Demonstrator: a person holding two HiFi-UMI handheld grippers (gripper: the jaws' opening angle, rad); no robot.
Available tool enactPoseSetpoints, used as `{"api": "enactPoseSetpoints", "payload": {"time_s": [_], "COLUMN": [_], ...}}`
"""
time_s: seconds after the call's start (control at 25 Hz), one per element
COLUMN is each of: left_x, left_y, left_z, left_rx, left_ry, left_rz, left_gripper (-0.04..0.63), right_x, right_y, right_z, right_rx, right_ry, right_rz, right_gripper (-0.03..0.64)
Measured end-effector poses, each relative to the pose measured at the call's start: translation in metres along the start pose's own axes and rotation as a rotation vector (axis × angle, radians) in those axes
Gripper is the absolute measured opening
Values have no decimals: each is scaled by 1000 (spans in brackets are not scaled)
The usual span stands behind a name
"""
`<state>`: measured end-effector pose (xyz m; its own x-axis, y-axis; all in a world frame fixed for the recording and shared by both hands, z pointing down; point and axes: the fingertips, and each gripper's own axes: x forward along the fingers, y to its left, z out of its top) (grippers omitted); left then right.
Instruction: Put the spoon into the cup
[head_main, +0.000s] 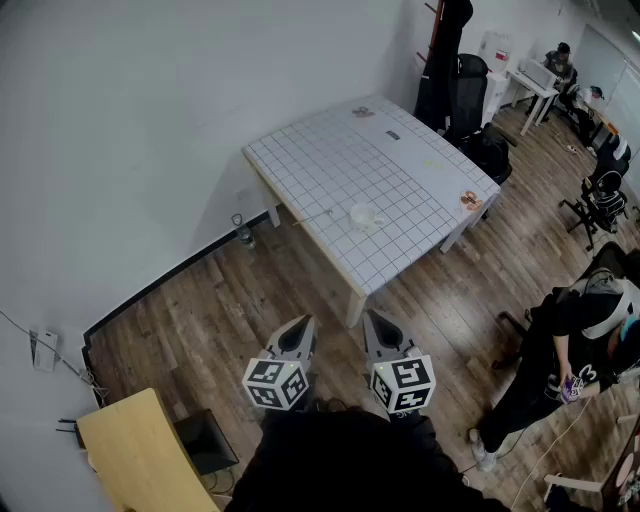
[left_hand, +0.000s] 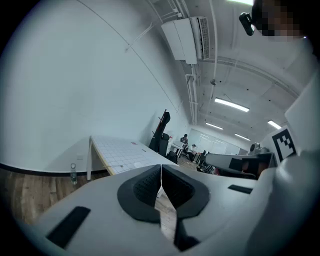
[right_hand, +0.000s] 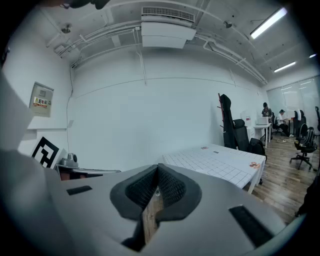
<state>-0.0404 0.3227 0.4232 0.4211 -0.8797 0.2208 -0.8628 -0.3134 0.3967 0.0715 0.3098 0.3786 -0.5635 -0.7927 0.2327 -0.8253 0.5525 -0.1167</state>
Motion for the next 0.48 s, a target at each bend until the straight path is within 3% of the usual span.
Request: {"api": "enactPoseSetpoints", "payload": {"time_s": [0.48], "left_x": [12], "left_y": [6], "left_z": [-3], "left_rx": [-15], "left_ry": [21], "left_rz": [-18], "left_gripper": [35], "right_x": [7], "right_y": [-4], "right_z": [-2], "right_rx": [23], "right_ry": [-11], "right_rz": [-10], "right_gripper": [21]}}
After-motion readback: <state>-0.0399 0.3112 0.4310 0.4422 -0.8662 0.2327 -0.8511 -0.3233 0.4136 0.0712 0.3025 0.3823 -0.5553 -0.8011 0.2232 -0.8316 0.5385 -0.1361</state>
